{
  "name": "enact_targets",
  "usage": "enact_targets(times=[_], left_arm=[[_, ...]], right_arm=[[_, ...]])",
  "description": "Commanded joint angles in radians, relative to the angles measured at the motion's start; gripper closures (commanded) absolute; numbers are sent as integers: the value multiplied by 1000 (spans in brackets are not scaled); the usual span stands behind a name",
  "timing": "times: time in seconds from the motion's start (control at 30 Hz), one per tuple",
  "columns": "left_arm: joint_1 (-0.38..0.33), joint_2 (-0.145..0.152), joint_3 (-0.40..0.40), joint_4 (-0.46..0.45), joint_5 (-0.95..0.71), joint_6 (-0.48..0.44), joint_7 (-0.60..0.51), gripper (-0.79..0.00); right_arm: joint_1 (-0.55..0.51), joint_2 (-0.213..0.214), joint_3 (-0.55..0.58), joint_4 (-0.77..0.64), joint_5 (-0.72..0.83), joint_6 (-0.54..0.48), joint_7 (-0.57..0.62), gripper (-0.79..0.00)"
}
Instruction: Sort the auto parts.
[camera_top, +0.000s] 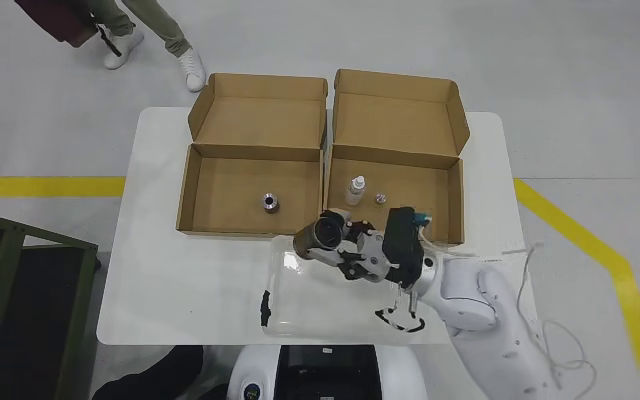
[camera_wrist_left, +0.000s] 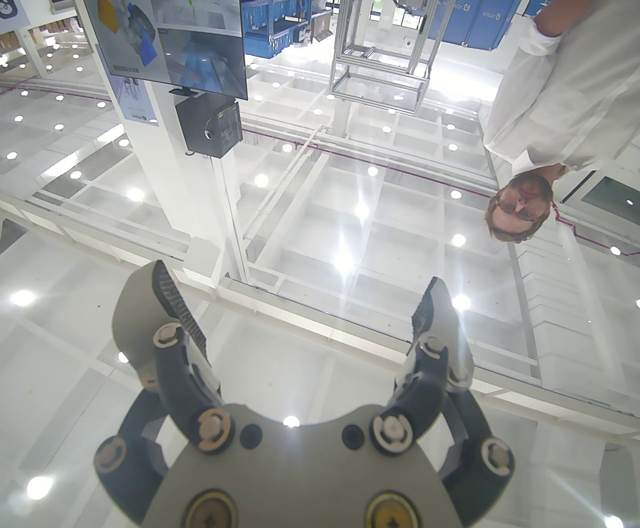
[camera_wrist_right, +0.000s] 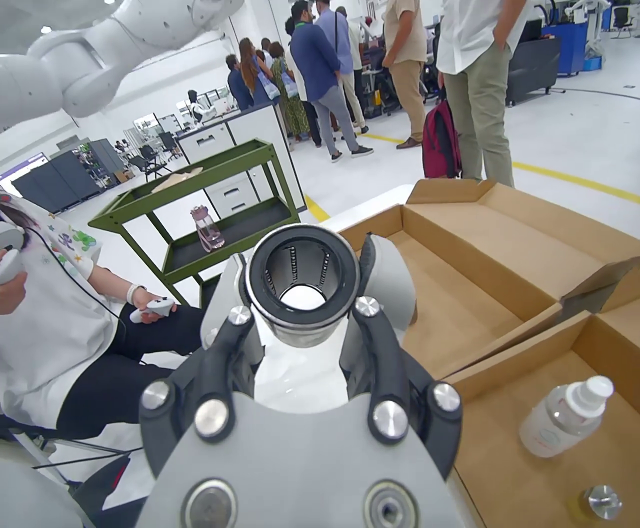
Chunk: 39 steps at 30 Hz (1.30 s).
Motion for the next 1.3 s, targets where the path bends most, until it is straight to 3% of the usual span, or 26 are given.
enact_targets(times=[0.0,0.87,1.27], left_arm=[[0,0,0,0,0,0,0,-785],[0,0,0,0,0,0,0,-785],[0,0,0,0,0,0,0,-785]], right_arm=[[10,0,3,-12,19,4,-8,0],[75,2,40,-116,92,56,-103,0],[94,-4,-49,-64,-74,141,-55,0]])
